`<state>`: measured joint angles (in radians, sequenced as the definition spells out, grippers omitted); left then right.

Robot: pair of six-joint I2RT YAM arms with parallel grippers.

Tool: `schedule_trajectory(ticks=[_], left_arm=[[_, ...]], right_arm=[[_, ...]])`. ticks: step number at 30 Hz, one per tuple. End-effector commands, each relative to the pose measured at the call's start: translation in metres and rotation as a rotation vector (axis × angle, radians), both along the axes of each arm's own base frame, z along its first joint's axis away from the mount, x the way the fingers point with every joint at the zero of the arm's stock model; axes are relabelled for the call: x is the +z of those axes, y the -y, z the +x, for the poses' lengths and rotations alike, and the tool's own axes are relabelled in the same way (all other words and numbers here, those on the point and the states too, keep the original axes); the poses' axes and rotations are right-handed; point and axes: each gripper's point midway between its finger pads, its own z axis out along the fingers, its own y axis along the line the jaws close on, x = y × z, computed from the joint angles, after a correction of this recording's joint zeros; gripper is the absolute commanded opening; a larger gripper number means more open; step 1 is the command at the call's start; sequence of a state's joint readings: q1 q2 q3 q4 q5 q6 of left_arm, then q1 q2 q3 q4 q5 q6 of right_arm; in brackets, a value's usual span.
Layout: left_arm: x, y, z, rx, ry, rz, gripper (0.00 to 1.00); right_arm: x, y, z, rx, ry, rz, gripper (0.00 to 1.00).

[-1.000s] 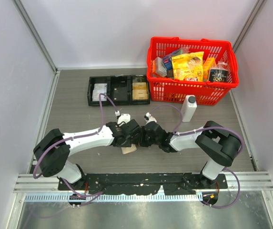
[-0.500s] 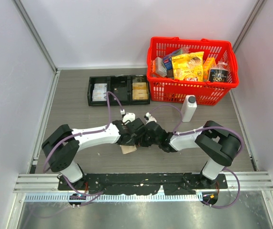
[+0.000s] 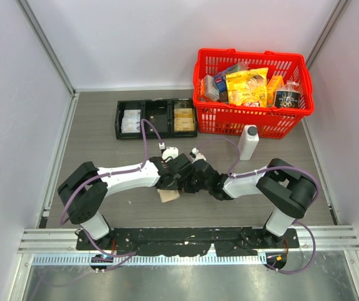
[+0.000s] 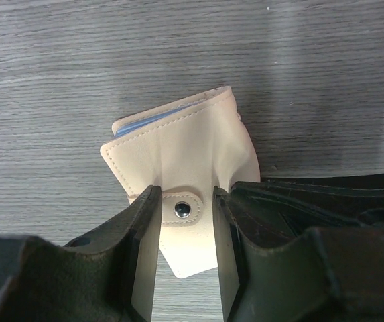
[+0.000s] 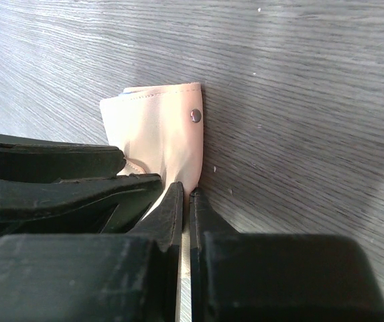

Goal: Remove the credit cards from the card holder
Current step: Open the card holder at the center of the board.

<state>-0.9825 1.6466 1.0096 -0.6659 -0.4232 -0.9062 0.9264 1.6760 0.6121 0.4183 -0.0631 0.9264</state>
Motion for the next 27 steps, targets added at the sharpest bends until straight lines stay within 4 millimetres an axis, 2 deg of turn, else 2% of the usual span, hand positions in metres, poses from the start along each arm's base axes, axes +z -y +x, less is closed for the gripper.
schedule_trajectory(ticks=[1,13,21,27], left_arm=[[-0.013,-0.019,-0.016,0.001,-0.041,0.105,0.38],[-0.018,-0.032,-0.028,-0.015,-0.086,0.144,0.36],[-0.015,-0.032,-0.03,-0.022,-0.074,0.11,0.36],[-0.014,-0.028,-0.033,-0.048,-0.093,0.094,0.23]], right_arm=[[-0.046,0.037,-0.022,0.017,-0.064,-0.215,0.01],[-0.043,0.039,-0.021,0.011,-0.054,-0.215,0.01],[-0.038,0.048,-0.014,-0.035,-0.028,-0.242,0.01],[-0.034,0.051,-0.013,-0.052,-0.034,-0.263,0.01]])
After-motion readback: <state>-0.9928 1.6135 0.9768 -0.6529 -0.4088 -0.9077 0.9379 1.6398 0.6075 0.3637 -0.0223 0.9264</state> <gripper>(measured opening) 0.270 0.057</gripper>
